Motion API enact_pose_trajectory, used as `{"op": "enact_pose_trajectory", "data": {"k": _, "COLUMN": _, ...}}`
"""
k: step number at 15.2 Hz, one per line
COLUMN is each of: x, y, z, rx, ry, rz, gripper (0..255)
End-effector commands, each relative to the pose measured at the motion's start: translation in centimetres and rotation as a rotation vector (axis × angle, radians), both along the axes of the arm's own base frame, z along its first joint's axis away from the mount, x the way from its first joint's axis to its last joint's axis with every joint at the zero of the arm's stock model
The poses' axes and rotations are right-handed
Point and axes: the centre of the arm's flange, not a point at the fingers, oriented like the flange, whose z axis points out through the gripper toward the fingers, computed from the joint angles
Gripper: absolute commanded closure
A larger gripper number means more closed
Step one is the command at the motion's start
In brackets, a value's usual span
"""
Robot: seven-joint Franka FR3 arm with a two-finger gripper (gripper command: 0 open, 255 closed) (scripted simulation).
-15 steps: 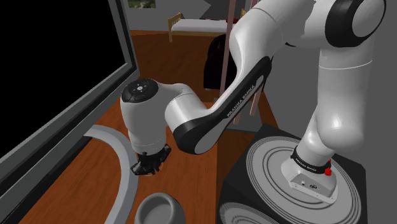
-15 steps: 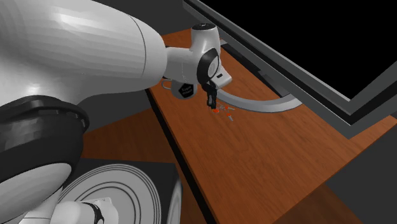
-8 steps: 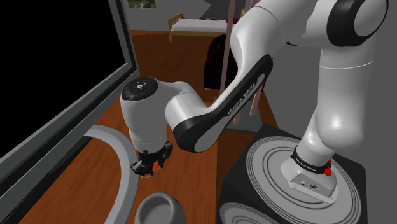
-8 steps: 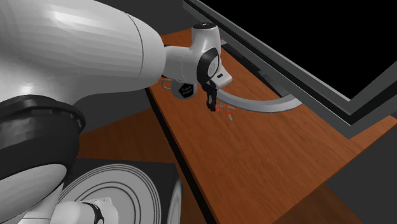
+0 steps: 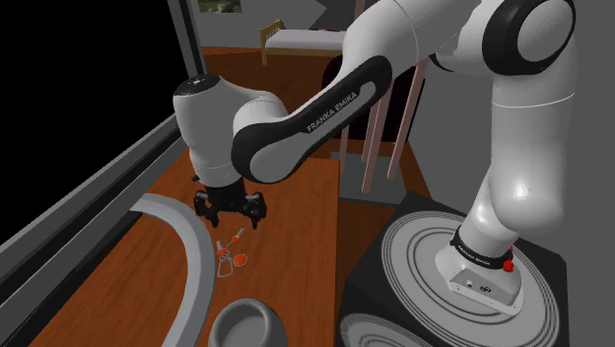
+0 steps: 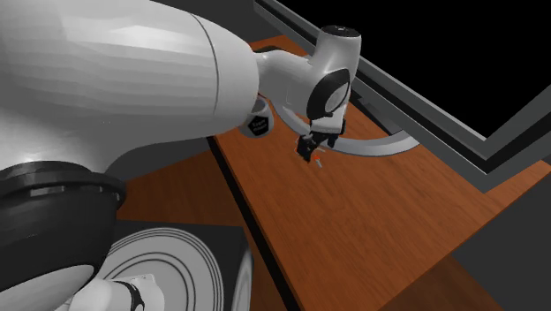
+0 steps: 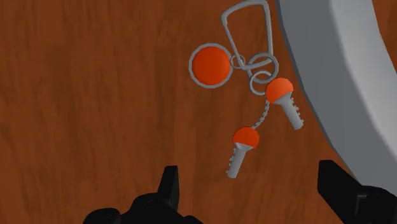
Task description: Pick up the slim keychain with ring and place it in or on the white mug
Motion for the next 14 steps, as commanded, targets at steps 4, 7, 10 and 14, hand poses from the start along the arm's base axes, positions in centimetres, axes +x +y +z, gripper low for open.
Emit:
{"op": "enact_pose_trajectory", "data": {"k": 4, "x": 0.5, "y": -0.6, "z": -1.7, "rx": 0.008, "ry": 0.007, "rz": -0.075, "gripper": 0}}
{"op": "enact_pose_trajectory", "data": {"k": 7, "x": 0.6, "y": -0.6, "z": -3.6, "rx": 0.008, "ry": 0.007, "rz": -0.075, "gripper": 0}}
{"op": "enact_pose_trajectory", "data": {"k": 10, "x": 0.6, "y": -0.6, "z": -3.6, "rx": 0.008, "ry": 0.007, "rz": -0.075, "gripper": 0}}
{"op": "enact_pose_trajectory", "data": {"k": 14, "x": 0.6, "y": -0.6, "z": -3.6, "rx": 0.008, "ry": 0.007, "rz": -0.075, "gripper": 0}}
